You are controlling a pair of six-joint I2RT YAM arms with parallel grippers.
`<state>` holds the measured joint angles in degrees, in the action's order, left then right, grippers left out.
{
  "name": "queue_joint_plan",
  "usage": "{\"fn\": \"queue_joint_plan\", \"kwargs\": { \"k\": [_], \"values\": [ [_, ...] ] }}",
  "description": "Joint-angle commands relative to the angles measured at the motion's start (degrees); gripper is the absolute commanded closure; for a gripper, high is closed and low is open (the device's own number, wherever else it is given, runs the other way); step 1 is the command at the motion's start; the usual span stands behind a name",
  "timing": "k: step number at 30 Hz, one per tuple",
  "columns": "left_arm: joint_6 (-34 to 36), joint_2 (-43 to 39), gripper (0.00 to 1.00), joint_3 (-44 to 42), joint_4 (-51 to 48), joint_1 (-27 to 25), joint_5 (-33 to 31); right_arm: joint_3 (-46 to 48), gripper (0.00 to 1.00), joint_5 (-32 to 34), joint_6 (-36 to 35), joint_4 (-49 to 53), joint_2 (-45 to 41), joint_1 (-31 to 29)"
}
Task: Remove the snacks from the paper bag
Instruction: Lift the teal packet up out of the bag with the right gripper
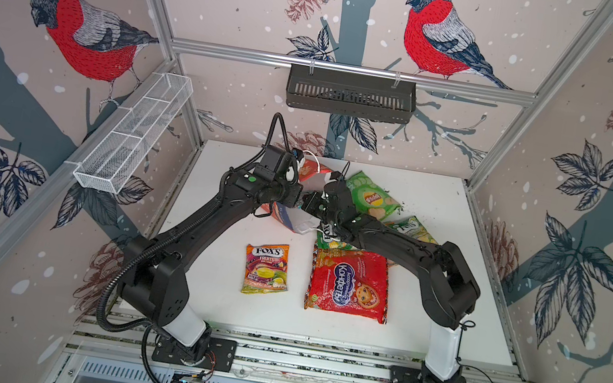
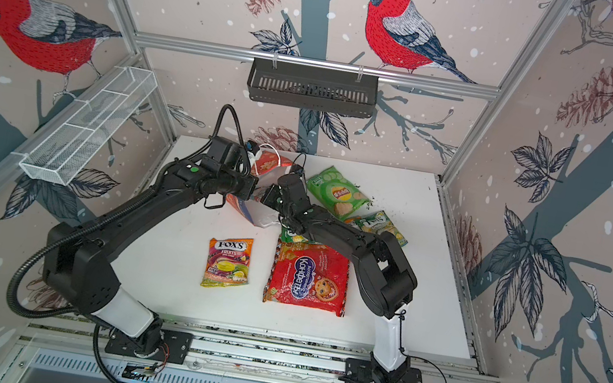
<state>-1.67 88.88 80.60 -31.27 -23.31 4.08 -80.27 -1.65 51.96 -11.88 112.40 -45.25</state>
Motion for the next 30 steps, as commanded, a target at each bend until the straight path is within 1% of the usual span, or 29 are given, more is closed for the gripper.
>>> {"fn": "queue_joint_plan", "kwargs": {
  "k": [1,7,10,16,24,28,30],
  "values": [
    [-0.1,0.0,1.00,1.2,-1.6,0.2,0.4,1.4,1.00,-1.2,-5.0,-3.4,-2.8,-0.3],
    [-0.7,0.9,1.00,3.6,-4.3,0.5,0.2,3.5,1.00,-2.3,-11.4,-1.3,-7.5,-0.4],
    [-1.1,1.3,1.00,4.4,-5.0,0.6,0.2,4.8,1.00,-1.6,-14.6,-0.1,-10.2,-0.6],
    [-1.3,1.7,1.00,4.8,-5.4,0.9,0.9,8.7,1.00,-3.0,-22.8,-0.4,-17.0,-0.6],
    [-1.4,1.9,1.00,5.5,-6.1,1.5,1.9,10.2,1.00,-2.6,-32.5,6.1,-26.3,0.0],
    [-1.7,2.0,1.00,5.8,-6.3,1.7,2.3,11.1,1.00,-0.7,-34.1,8.8,-30.8,1.6],
    [-1.9,1.9,1.00,5.9,-6.4,1.8,2.6,12.2,1.00,1.6,-34.2,9.2,-33.8,2.7]
  ]
}}
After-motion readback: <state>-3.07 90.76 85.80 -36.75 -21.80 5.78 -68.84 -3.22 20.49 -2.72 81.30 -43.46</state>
